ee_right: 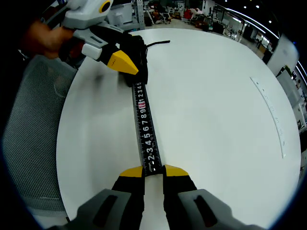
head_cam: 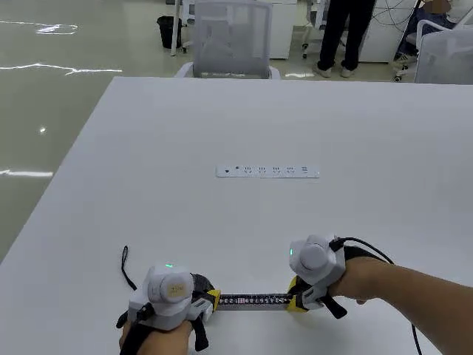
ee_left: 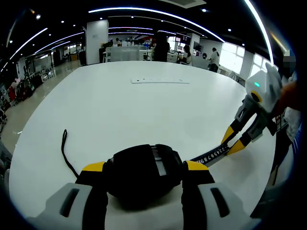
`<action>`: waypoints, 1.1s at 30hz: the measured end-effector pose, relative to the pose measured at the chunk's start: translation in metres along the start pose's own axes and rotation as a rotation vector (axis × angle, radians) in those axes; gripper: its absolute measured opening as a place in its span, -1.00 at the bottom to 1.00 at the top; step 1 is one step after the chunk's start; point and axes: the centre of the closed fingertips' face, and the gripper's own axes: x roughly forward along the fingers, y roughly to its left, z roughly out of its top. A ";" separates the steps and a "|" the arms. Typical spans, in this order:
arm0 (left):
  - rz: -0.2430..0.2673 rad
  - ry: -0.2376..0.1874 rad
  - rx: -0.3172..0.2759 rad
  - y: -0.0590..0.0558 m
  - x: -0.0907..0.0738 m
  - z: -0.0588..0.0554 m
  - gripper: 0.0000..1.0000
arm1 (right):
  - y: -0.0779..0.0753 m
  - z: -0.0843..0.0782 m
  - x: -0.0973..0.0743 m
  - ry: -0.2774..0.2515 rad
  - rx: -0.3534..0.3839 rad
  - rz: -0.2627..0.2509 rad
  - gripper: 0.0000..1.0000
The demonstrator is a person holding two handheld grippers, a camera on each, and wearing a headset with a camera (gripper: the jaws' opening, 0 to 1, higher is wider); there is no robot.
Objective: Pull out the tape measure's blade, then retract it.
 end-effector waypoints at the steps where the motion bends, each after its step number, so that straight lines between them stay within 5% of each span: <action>1: 0.000 0.000 0.001 0.000 0.000 0.000 0.17 | 0.000 0.001 0.000 0.000 0.000 -0.001 -0.73; 33: -0.002 0.001 0.001 0.000 0.000 0.000 0.17 | 0.003 0.016 0.008 -0.011 -0.012 0.006 -0.73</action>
